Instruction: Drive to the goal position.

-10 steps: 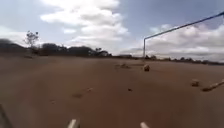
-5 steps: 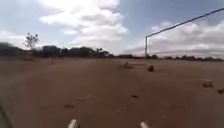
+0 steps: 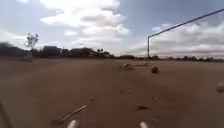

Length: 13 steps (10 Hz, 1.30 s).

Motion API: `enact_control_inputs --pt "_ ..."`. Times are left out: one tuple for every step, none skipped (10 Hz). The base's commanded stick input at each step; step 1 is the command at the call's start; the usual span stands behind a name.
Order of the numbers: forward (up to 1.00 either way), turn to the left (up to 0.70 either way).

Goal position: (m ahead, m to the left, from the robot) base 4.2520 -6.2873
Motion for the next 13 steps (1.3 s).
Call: enact_control_inputs --pt "0.70 0.00" --pt "0.70 0.00" --pt "0.70 0.00" --pt "0.70 0.11" --pt "0.70 0.27" --pt "0.70 0.27" --pt "0.70 0.27" --pt "0.70 0.27" --pt "0.70 0.27" --pt "0.70 0.25" --pt "0.70 0.00" --pt "0.70 0.00" --pt "0.70 0.00"
